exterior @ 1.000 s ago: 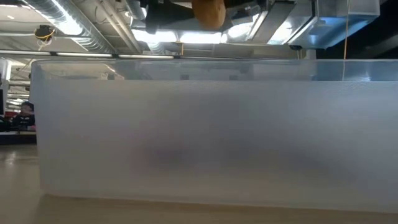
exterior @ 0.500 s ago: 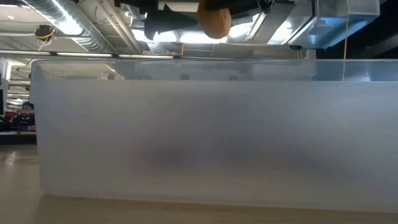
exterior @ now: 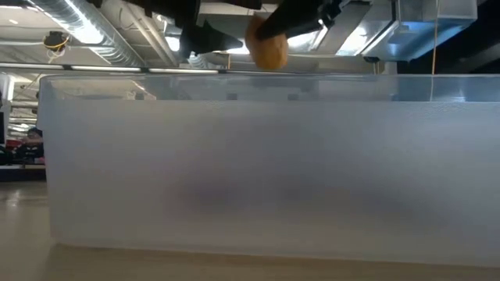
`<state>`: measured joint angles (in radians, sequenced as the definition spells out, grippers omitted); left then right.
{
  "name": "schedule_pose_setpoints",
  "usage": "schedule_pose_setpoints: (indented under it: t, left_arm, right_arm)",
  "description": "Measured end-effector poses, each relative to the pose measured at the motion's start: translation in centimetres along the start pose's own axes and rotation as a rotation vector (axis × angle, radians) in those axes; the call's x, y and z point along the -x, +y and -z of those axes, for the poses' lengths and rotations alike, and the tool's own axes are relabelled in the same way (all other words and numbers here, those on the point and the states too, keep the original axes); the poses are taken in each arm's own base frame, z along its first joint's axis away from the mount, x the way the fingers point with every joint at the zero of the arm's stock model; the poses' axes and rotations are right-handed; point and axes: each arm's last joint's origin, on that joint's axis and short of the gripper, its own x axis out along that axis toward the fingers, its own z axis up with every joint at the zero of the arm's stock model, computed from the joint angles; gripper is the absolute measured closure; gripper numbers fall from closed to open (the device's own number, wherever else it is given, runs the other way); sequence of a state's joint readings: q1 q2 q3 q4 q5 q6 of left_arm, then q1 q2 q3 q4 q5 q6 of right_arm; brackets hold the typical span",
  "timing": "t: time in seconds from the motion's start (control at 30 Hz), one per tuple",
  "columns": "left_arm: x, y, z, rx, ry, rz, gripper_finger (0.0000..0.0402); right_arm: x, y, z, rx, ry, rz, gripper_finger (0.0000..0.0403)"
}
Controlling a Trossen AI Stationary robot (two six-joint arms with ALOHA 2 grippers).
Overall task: Sort produce into baskets
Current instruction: Put the lemon into the red bin
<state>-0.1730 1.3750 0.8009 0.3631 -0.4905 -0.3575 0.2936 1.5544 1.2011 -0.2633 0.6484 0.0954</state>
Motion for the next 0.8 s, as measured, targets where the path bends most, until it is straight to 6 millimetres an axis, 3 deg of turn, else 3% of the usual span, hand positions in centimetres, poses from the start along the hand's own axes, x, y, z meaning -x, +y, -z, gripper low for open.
schedule_pose_setpoints:
  t: [0.2, 0.3, 0.8]
  left_arm:
    - [0.0, 0.2, 0.4, -0.007, 0.035, -0.038, 0.002]
    - [0.0, 0.4, 0.8, 0.077, 0.066, -0.065, 0.0019]
    - [-2.8, 1.2, 3.0, 0.251, 0.101, -0.061, 0.0023]
  right_arm:
    - [-0.6, 0.0, 0.2, 0.017, 0.005, 0.024, 0.0283]
    - [-0.8, 0.0, 0.2, 0.019, 0.0, 0.042, 0.0283]
    - [-1.6, 0.4, 0.8, 0.093, 0.028, 0.051, 0.0283]
